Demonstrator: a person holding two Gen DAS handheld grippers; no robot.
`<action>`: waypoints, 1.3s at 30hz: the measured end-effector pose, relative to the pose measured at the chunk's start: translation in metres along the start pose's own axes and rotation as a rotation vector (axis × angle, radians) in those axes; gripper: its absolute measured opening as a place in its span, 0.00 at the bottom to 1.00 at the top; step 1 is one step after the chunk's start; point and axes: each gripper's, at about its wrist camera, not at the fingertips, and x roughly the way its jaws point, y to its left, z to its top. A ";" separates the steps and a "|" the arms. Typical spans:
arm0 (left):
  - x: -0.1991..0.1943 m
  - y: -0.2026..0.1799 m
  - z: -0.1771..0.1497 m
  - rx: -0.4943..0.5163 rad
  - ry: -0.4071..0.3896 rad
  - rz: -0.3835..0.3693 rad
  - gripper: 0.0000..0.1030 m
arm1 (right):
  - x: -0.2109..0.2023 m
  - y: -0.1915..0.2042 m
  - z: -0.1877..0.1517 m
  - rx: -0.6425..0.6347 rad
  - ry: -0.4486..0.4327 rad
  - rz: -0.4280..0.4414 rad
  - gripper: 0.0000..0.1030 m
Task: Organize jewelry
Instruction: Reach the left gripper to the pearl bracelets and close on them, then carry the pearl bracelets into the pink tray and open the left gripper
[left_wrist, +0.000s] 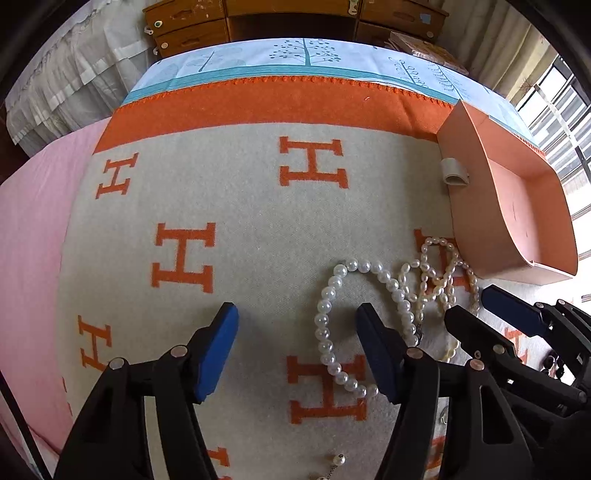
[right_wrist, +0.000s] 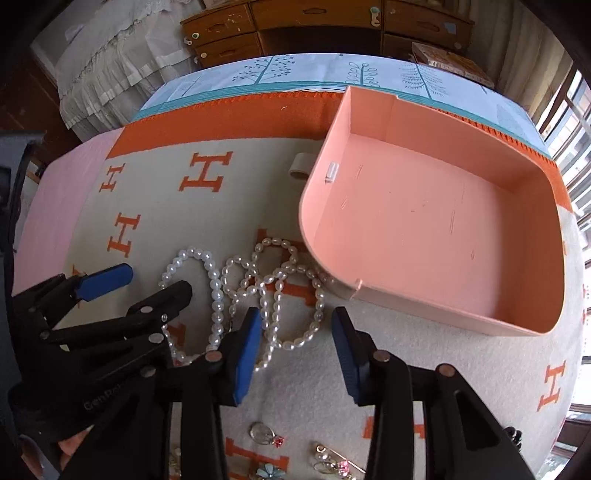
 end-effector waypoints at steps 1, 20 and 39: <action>-0.002 0.003 -0.002 0.005 -0.001 -0.001 0.62 | 0.000 0.004 -0.002 -0.032 -0.003 -0.027 0.34; -0.019 -0.018 -0.020 0.038 0.005 -0.030 0.05 | -0.068 -0.011 -0.026 0.005 -0.108 0.225 0.04; -0.190 -0.074 0.003 0.124 -0.313 -0.081 0.05 | -0.224 -0.070 -0.024 0.072 -0.491 0.303 0.04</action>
